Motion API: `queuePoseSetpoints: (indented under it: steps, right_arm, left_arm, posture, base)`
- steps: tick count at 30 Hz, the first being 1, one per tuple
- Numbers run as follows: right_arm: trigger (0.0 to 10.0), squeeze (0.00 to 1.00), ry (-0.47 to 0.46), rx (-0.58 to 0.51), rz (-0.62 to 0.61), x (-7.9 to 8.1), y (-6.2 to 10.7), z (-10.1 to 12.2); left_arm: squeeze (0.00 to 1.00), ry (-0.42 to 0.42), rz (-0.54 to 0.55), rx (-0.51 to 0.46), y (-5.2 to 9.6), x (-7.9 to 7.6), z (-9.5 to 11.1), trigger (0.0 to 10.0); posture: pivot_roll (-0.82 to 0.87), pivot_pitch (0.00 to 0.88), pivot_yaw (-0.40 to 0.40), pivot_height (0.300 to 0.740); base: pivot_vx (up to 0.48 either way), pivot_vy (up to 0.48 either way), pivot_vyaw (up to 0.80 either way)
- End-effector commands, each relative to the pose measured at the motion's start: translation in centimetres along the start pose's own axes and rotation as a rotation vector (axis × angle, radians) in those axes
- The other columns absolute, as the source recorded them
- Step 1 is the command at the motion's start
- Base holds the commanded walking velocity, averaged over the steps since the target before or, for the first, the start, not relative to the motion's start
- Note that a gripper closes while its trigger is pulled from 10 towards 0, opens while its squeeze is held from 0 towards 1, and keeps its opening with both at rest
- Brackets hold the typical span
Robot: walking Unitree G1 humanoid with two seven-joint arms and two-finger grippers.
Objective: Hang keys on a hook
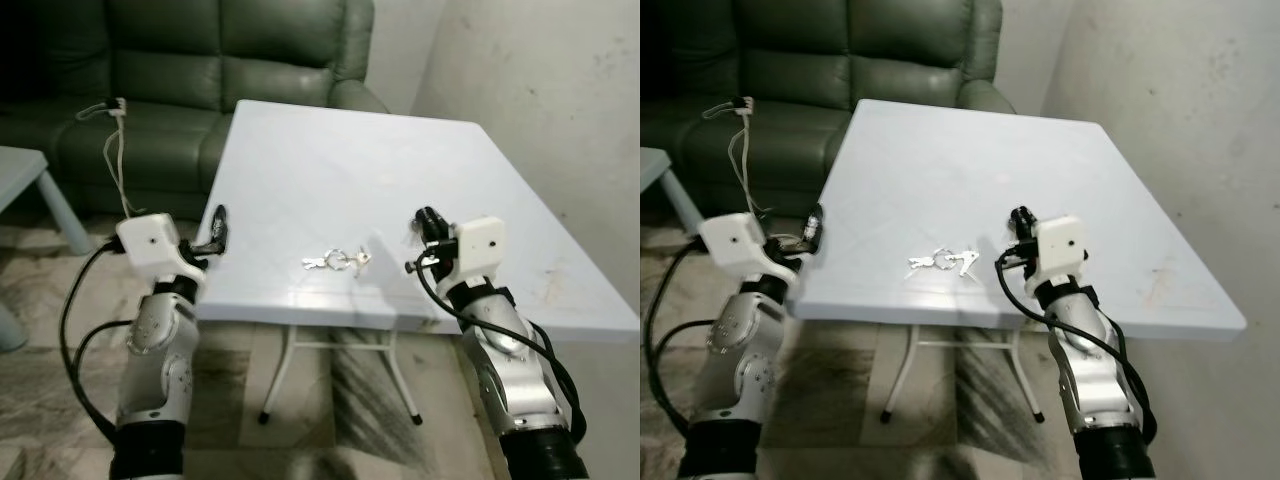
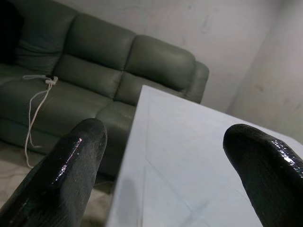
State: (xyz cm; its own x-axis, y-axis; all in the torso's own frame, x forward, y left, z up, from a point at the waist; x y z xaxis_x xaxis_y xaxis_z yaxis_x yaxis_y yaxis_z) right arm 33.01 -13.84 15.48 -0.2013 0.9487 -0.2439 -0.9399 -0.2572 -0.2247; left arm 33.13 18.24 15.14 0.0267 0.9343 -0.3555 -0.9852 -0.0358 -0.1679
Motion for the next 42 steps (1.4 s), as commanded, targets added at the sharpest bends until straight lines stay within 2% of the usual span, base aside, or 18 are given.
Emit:
queuePoseSetpoints:
  steps: [1,11,29,37,42]
  right_arm:
    - [10.0,0.0,0.017,0.009,-0.025,-1.05,0.26,-0.05]
    - [10.0,0.0,0.013,0.01,-0.022,-0.93,0.32,-0.04]
    - [10.0,0.0,0.019,0.011,-0.017,-0.99,0.25,0.0]
    - [10.0,0.0,0.018,0.046,-0.018,-0.99,0.03,-0.43]
    - [10.0,0.0,0.017,0.057,-0.021,-0.99,-0.12,-0.54]
  left_arm:
    - [0.0,0.011,-0.035,0.005,-0.16,-1.15,-0.12,10.0]
    - [0.0,0.007,-0.032,0.009,-0.14,-1.06,-0.1,10.0]
    - [0.0,0.006,-0.021,0.006,-0.23,-1.22,-0.12,10.0]
    - [0.0,0.014,-0.019,0.0,-0.28,-1.25,-0.07,10.0]
    - [0.0,0.011,-0.022,-0.002,-0.37,-1.34,0.03,10.0]
  posture:
    - [0.05,0.0,-0.099,0.74]
    - [0.05,0.0,-0.1,0.74]
    - [0.05,0.0,-0.104,0.74]
    - [0.05,0.0,-0.106,0.74]
    - [0.05,0.0,-0.106,0.74]
  base:
    - [0.0,0.315,0.0]
    - [0.0,0.316,0.0]
    - [0.0,0.0,0.0]
    - [0.0,0.0,0.0]
    - [0.0,0.0,-0.68]
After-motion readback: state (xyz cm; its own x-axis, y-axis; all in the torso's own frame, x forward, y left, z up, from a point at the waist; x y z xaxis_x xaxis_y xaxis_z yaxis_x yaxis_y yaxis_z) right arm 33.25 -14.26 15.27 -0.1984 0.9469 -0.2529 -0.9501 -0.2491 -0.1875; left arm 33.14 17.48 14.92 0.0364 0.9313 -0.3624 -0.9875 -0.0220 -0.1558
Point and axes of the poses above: a point about 5 cm out from each wrist's last joint towards the gripper, its own y axis pointing back from the gripper into the wrist, its own z axis along the axis of the wrist's last joint, x = y × z, the point moved 2 cm from there along -y, pointing out of the wrist towards the gripper, and after that the axes turned 8 degrees about y, right-handed, at the moved point
